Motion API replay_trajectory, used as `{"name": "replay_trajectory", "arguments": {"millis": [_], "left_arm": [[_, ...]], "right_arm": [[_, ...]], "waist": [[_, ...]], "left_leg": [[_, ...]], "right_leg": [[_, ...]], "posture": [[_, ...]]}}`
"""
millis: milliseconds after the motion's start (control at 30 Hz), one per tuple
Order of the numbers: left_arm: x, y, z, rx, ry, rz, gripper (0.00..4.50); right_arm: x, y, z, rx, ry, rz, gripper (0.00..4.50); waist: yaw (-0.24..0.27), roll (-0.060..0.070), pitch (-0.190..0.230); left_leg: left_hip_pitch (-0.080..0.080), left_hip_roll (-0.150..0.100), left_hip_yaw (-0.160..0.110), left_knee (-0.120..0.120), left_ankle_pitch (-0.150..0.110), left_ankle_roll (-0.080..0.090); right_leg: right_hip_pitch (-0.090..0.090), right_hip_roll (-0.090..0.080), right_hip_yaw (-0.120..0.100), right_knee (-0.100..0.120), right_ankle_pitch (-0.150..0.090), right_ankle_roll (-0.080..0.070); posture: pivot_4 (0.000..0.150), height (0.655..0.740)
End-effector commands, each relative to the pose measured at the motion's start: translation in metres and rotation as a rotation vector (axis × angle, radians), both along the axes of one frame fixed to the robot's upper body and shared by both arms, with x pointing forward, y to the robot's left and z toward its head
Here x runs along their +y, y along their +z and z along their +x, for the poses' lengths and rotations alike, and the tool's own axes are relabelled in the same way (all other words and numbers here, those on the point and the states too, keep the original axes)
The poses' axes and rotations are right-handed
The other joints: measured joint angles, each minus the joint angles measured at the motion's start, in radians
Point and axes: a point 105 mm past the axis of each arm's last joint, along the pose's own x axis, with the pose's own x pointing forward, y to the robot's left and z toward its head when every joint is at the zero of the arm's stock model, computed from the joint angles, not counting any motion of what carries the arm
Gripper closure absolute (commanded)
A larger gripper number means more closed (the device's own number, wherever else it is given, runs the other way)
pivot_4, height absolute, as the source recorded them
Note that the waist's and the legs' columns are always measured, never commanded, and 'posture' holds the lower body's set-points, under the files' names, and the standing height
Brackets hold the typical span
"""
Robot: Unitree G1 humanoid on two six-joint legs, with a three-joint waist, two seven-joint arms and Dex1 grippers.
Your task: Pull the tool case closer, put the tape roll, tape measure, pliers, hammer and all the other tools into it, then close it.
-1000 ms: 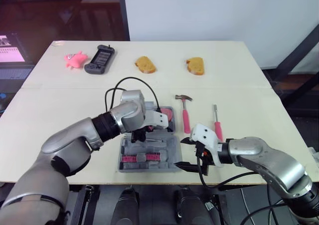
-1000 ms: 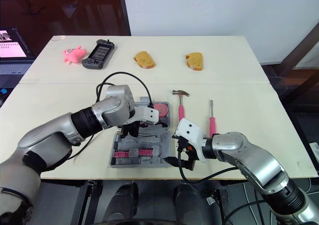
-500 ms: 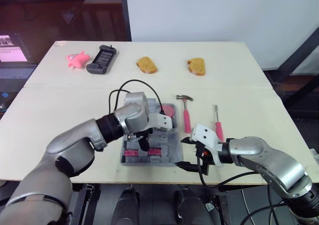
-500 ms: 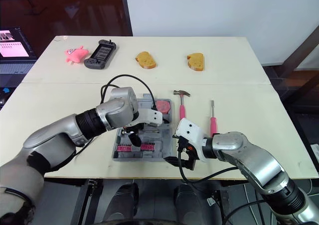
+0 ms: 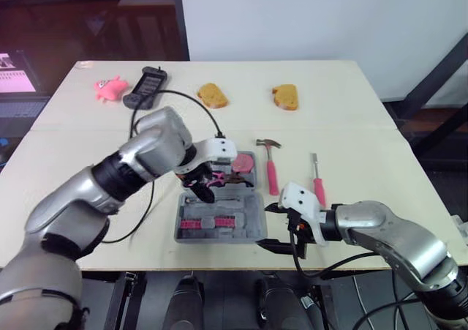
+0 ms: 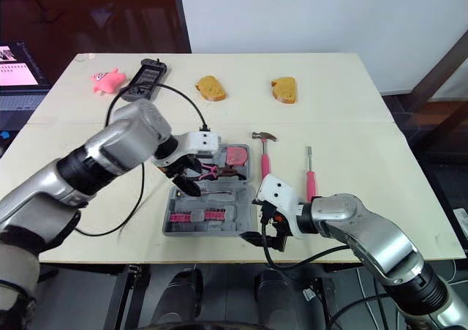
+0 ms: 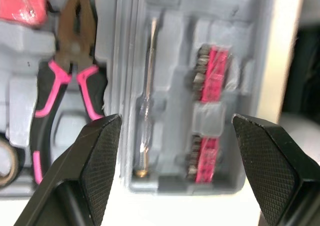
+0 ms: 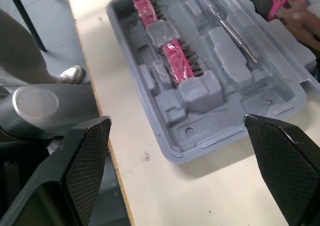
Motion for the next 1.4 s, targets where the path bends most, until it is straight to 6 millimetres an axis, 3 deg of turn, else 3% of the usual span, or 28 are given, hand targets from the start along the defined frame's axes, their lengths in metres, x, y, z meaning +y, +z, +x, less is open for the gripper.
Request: {"name": "replay_trajectory", "arguments": {"millis": [33,67,167,300,367,600,800,933,1167,1233,1400], "left_arm": [[0.005,0.017,-0.002,-0.078,-0.031,-0.189,0.81],[0.008,0.015,-0.004,-0.078,-0.025,-0.241,0.81],[0.018,0.004,-0.012,-0.015,0.015,-0.382,1.65],[0.020,-0.007,-0.014,0.024,0.073,-0.524,3.70],[0.021,-0.017,-0.015,-0.013,0.054,-0.536,4.48],[0.019,-0.036,0.001,-0.163,0.084,-0.601,4.48],[0.020,-0.062,0.012,-0.224,0.098,-0.528,4.48],[0.015,-0.079,0.005,-0.175,0.081,-0.504,4.48],[0.032,-0.116,0.000,-0.161,0.097,-0.386,4.48],[0.033,-0.118,0.001,-0.168,0.104,-0.381,4.48],[0.020,-0.075,0.006,-0.174,0.134,-0.597,4.48]], "right_arm": [[0.004,0.012,-0.003,-0.050,0.034,0.023,0.00],[0.004,0.013,-0.002,-0.055,0.037,0.024,0.00],[0.005,0.017,-0.001,-0.072,0.051,0.025,0.00],[0.005,0.023,0.003,-0.091,0.059,0.033,0.00],[0.006,0.026,0.005,-0.094,0.061,0.039,0.00],[0.006,0.034,0.008,-0.093,0.057,0.058,0.00],[0.004,0.034,0.007,-0.089,0.050,0.052,0.00],[0.003,0.034,0.007,-0.086,0.046,0.045,0.00],[0.002,0.034,0.006,-0.085,0.044,0.034,0.00],[0.001,0.034,0.006,-0.086,0.044,0.032,0.00],[0.000,0.039,0.007,-0.129,0.042,0.049,0.00]], "waist": [[0.002,0.000,0.000],[0.003,0.000,0.000],[0.004,0.000,0.000],[0.008,0.000,0.000],[0.007,0.000,0.000],[0.007,0.000,0.000],[0.007,0.000,0.000],[0.007,0.000,0.000],[0.006,0.001,-0.001],[0.006,0.002,-0.002],[0.005,0.002,-0.002]], "left_leg": [[0.000,0.000,0.000,0.000,0.000,0.000],[0.000,0.000,0.000,0.000,0.000,0.000],[0.000,0.000,0.001,0.000,0.000,0.000],[0.000,0.000,0.001,0.001,0.000,0.000],[0.000,0.000,0.001,0.001,0.000,0.000],[0.001,0.000,0.001,0.000,0.000,0.000],[0.001,0.000,0.001,0.000,0.000,0.000],[0.001,0.000,0.001,0.000,0.000,0.000],[0.003,0.000,0.001,0.000,0.000,0.000],[0.004,0.000,0.002,0.000,0.000,0.000],[0.008,0.000,0.002,-0.001,0.000,0.000]], "right_leg": [[0.000,0.000,0.000,0.000,0.000,0.000],[0.000,0.000,0.000,0.000,0.000,0.000],[0.000,-0.001,0.000,0.000,0.000,0.000],[0.000,-0.001,0.000,0.000,0.000,0.000],[0.001,-0.001,0.000,0.000,0.000,0.000],[0.001,-0.001,0.000,0.000,0.000,0.000],[0.001,-0.001,0.000,0.000,0.000,0.000],[0.001,-0.001,0.000,0.000,0.000,0.000],[0.002,0.000,0.000,0.000,0.000,0.000],[0.004,-0.001,0.001,-0.001,0.000,0.000],[0.007,0.000,0.001,-0.001,0.000,0.000]], "posture": [[0.150,0.7400],[0.150,0.7400],[0.150,0.7400],[0.150,0.7400],[0.150,0.7400],[0.150,0.7400],[0.150,0.7400],[0.150,0.7400],[0.150,0.7400],[0.150,0.7400],[0.150,0.7400]]}}
